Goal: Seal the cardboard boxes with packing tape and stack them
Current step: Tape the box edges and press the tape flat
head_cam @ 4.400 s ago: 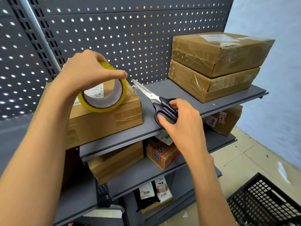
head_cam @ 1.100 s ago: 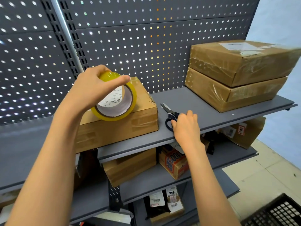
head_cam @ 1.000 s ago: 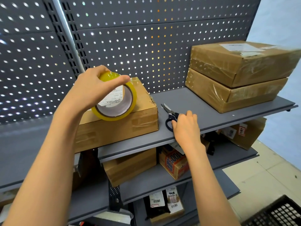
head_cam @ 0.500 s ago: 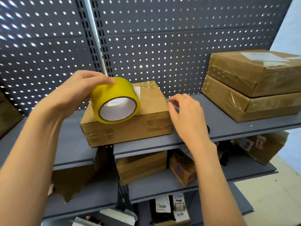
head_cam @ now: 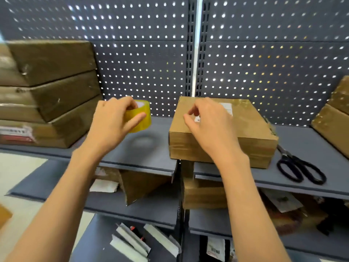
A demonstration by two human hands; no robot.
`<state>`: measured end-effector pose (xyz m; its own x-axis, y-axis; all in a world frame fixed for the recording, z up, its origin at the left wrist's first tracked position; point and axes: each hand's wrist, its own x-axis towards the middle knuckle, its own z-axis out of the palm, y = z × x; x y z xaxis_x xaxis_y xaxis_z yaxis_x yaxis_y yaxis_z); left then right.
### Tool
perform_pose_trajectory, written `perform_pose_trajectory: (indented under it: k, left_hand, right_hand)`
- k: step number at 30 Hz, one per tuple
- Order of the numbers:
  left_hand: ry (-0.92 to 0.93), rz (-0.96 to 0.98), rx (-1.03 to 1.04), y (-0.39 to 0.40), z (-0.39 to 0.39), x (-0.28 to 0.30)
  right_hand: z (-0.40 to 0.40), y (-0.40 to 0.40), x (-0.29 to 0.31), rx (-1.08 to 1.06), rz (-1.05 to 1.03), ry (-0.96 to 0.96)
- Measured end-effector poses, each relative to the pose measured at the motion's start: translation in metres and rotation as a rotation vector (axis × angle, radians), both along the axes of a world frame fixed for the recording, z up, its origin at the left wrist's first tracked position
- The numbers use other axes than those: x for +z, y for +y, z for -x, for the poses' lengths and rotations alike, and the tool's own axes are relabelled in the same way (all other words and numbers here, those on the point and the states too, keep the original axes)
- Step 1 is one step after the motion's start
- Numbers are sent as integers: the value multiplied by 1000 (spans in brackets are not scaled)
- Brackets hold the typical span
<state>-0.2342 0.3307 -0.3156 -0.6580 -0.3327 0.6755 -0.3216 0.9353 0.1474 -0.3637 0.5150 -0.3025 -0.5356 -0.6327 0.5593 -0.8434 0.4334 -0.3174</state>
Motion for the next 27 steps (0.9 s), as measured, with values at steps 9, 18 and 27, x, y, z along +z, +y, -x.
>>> perform_pose_trajectory:
  k: [9, 18, 27]
  left_hand:
    - [-67, -96, 6, -25, -8, -77]
    - [-85, 62, -42, -12, 4, -41]
    - [55, 227, -51, 90, 80, 14]
  right_hand:
    - [-15, -35, -9, 74, -76, -10]
    - [-6, -13, -13, -19, -40, 18]
    - [57, 78, 6, -146, 31, 54]
